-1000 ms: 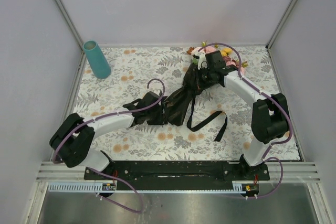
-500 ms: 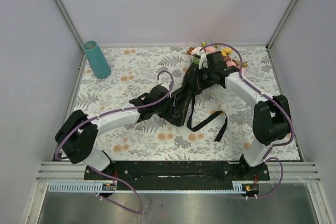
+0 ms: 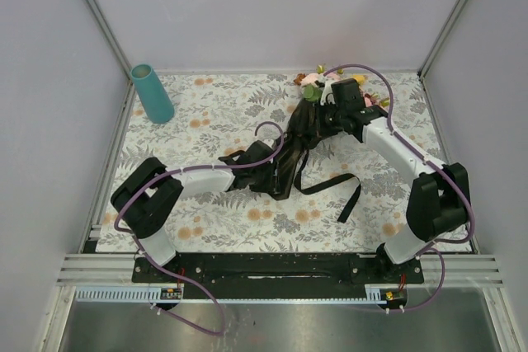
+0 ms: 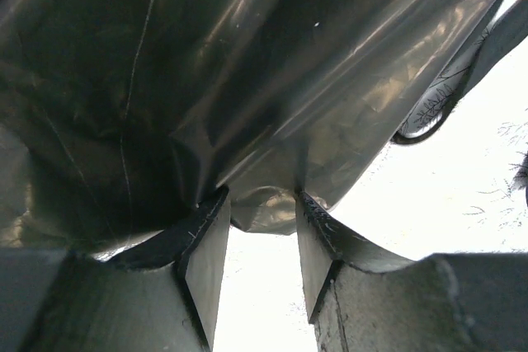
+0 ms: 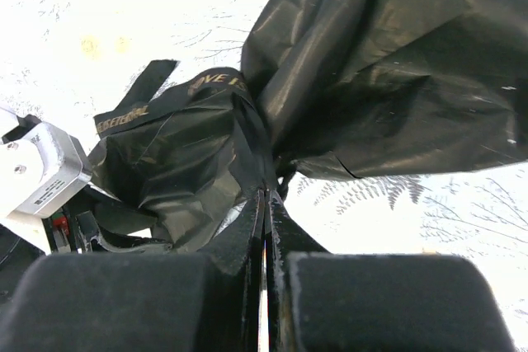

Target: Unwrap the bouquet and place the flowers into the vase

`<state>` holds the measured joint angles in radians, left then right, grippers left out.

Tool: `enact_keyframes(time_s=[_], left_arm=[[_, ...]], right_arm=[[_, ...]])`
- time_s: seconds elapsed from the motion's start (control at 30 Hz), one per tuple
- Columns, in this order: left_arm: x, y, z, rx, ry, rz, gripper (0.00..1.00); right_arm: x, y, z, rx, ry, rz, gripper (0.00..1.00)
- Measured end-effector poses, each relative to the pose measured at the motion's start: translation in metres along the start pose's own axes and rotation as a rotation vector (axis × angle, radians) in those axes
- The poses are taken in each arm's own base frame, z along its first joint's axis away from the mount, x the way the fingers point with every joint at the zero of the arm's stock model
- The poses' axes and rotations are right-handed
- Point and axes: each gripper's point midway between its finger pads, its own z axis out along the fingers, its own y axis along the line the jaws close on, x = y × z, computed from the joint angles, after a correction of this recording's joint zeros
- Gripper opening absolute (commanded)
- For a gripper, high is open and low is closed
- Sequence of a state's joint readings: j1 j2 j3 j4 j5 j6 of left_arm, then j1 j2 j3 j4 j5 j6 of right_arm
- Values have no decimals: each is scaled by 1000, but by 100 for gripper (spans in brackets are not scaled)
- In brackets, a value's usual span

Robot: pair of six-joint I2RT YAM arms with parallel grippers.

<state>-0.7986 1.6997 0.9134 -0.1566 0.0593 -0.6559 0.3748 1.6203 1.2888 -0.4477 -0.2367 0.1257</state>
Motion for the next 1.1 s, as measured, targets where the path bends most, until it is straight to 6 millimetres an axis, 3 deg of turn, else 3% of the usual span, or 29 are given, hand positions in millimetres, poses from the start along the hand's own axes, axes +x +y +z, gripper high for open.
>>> enact_keyframes(time_s=[0.17, 0.37, 0.63, 0.77, 0.87, 0.97, 1.1], left_arm=[[-1, 0, 1, -5, -2, 4, 42], [-2, 1, 1, -17, -8, 9, 42], [-3, 2, 2, -23, -14, 8, 42], [-3, 2, 1, -25, -17, 8, 43], [-5, 3, 1, -31, -23, 8, 44], [-5, 3, -1, -30, -28, 10, 50], [-10, -5, -13, -6, -51, 24, 60]], right_arm=[[-14, -13, -23, 86, -60, 20, 0], [-39, -27, -68, 192, -183, 61, 0], [-98, -30, -163, 328, -470, 97, 0], [-131, -18, -220, 331, -621, 102, 0], [-145, -6, -249, 305, -693, 95, 0], [-144, 8, -263, 247, -712, 77, 0], [-126, 25, -254, 134, -662, 61, 0]])
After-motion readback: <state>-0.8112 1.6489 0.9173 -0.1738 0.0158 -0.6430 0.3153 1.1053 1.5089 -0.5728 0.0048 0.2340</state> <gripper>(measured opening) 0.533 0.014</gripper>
